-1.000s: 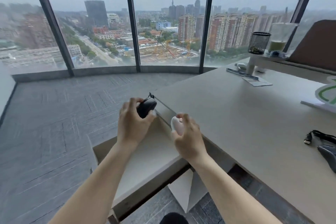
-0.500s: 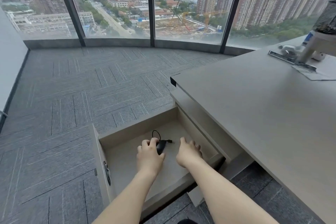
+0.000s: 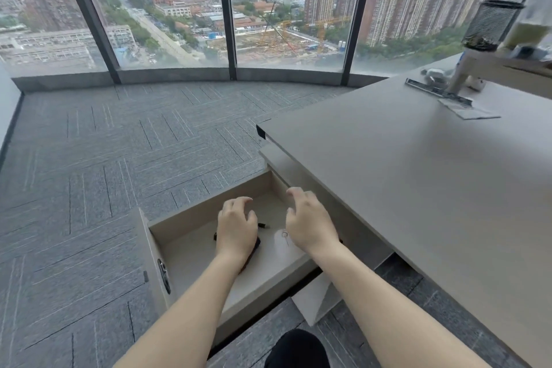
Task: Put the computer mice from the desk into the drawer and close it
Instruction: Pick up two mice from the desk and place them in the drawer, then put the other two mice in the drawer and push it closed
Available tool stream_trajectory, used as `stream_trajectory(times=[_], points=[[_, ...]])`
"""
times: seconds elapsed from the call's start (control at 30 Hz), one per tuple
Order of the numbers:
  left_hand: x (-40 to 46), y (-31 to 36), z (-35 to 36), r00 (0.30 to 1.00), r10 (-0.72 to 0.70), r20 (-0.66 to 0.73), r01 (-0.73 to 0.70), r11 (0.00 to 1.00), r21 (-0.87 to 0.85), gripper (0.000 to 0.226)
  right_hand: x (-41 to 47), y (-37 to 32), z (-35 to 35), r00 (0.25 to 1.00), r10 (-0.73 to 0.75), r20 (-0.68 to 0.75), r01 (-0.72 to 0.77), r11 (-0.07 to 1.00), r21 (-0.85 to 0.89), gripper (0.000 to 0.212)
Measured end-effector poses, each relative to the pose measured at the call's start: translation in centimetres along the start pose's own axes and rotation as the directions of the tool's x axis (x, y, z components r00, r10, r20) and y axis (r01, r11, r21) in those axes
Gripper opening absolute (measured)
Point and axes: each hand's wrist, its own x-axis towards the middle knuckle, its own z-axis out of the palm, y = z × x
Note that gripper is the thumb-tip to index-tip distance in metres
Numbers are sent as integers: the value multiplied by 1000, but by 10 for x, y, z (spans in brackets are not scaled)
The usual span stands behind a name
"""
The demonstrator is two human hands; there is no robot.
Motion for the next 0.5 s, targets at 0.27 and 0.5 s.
stream_trajectory(times=[0.27, 0.5], points=[[-72, 165, 33, 925, 378, 47, -351, 894, -277, 23, -96, 32, -150, 877, -109, -467, 126, 992, 5, 30], [-172, 278, 128, 715, 563, 414, -456, 825, -334, 36, -202, 171, -266, 619, 115, -777, -222, 975, -32, 26]])
